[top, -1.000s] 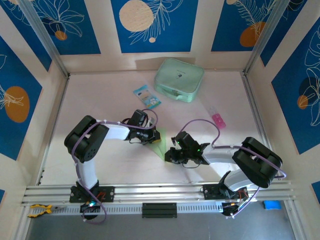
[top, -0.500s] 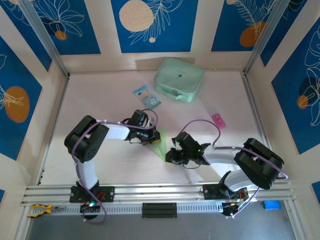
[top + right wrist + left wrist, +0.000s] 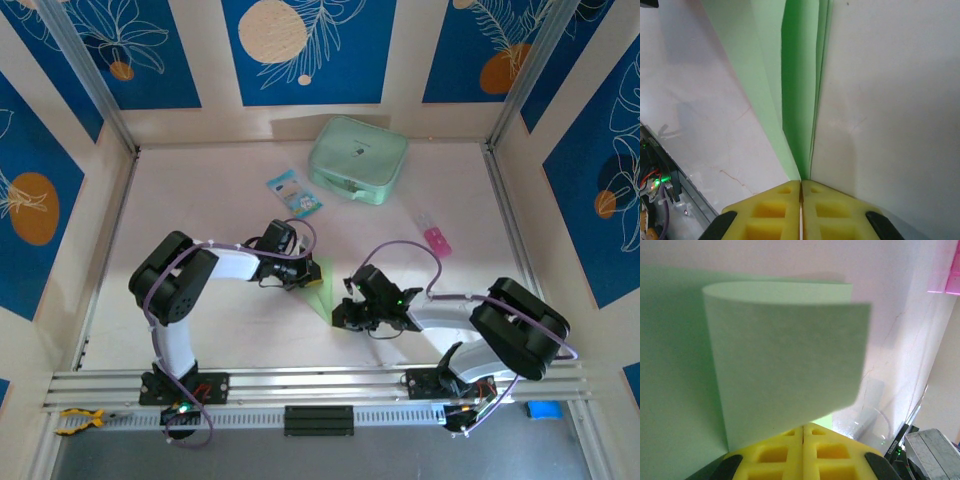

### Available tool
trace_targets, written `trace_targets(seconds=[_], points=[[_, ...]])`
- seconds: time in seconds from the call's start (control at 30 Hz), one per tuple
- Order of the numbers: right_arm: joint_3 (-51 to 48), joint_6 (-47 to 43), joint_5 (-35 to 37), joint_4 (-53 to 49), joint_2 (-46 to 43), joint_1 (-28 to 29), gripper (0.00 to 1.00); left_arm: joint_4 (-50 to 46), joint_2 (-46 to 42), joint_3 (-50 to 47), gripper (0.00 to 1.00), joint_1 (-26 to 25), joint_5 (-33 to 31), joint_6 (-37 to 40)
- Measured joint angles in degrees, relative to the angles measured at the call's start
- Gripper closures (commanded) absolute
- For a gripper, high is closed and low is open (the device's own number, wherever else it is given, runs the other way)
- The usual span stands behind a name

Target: Fold a paper plane with a square sheet of paper (pick it up from the middle)

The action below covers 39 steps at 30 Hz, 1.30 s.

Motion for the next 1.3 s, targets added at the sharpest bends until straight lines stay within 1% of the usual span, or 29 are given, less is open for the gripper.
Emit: trace_targets(seconds=[0.17,0.27,0.33,0.4,0.67,0.87,1.07,1.3], points=[[-0.31,-0.04,-0.48,-3.48,-6.58,-0.9,0.84,0.17,0.0,0.0,0.99,0.0,-0.07,0.0],[-0.04,-0.07,-0.46,-4.22,-10.23,-1.9,0.89,0.22,0.0,0.0,1.0,0.0,-0.11,0.0],[1.01,-0.11,-0.44,-4.39,-10.05,-2.38,0.92,0.24,0.0,0.0,0.99,0.0,-0.15,0.0],[2.69,-0.09,-0.46,-4.24,-8.37,-2.78,0.94,0.35,0.02,0.0,0.99,0.0,-0.24,0.0],[10.62,-0.11,-1.03,-2.34,2.62,-3.06,0.94,0.57,0.17,0.0,1.0,0.0,-0.22,0.0],[13.4,-0.24,-1.07,-1.73,8.41,-3.06,0.94,0.79,0.24,0.0,0.99,0.0,-0.2,0.0],[13.16,-0.02,-1.25,-0.68,12.72,-2.99,0.94,0.79,0.24,0.0,0.99,0.0,-0.22,0.02],[10.03,1.31,-1.95,3.69,12.81,-2.05,0.94,0.76,0.24,0.0,0.99,0.0,-0.2,0.02]])
